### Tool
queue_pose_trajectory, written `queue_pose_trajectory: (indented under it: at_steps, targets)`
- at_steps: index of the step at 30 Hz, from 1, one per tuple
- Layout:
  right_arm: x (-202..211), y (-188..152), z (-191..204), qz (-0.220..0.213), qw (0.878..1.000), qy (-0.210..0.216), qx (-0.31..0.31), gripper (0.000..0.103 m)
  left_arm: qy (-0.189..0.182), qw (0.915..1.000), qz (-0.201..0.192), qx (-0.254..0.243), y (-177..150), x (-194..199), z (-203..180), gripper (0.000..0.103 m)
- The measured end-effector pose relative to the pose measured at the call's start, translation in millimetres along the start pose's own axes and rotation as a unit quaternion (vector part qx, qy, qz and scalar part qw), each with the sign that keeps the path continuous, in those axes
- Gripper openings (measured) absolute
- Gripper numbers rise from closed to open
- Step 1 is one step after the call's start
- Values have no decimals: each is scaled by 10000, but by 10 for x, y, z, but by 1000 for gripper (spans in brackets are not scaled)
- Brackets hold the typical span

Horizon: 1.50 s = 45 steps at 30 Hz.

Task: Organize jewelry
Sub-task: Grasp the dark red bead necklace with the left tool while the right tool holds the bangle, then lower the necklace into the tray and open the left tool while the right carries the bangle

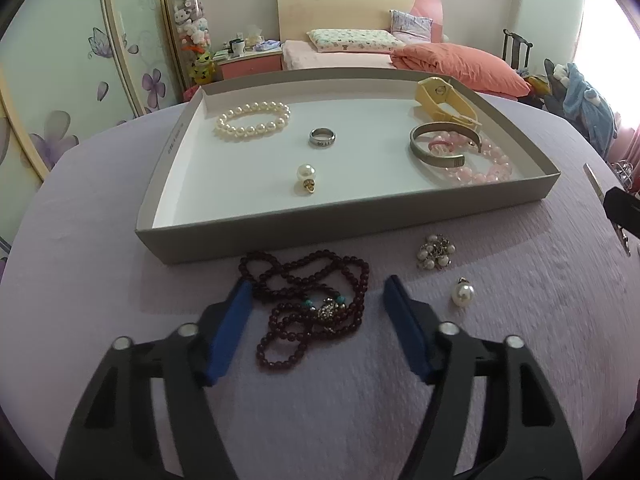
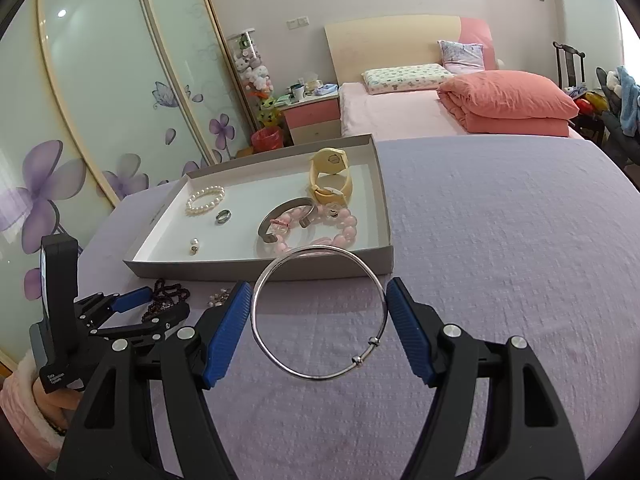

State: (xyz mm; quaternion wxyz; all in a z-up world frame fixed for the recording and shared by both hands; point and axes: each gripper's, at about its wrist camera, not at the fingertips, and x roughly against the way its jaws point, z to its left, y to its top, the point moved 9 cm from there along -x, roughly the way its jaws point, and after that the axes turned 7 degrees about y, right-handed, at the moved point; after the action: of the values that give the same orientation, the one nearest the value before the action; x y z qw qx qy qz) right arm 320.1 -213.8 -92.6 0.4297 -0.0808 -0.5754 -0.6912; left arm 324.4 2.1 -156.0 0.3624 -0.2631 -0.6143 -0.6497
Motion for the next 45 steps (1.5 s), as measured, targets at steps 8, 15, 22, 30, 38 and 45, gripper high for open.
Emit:
queue_pose_trajectory:
  at_steps: [8,15,22,30,38,45]
  targets:
    - [34,0,49,-28,10000,42,5,70,-280,9995,-91,-149,-43,88,-29,12]
    - [124,68,156,-147,9998,96,86,70,-496,9976,-451,-153,-32,402,91,5]
    - [215,164,290,-291,9992,170,195,70,-653,9926,-1021,-31,169,884,222,5]
    - [265,270,437,-410,9983,251,340,70,-765,9828,-1673,168,504,1399,359,5]
    - [283,398,517,-518,9974,299,403,70,-780,9721,-2203,196,986,1808,408,5]
    - [307,604,581,-695,9957,341,501,70,-599,9640,-2578,262,1461,2032,462,5]
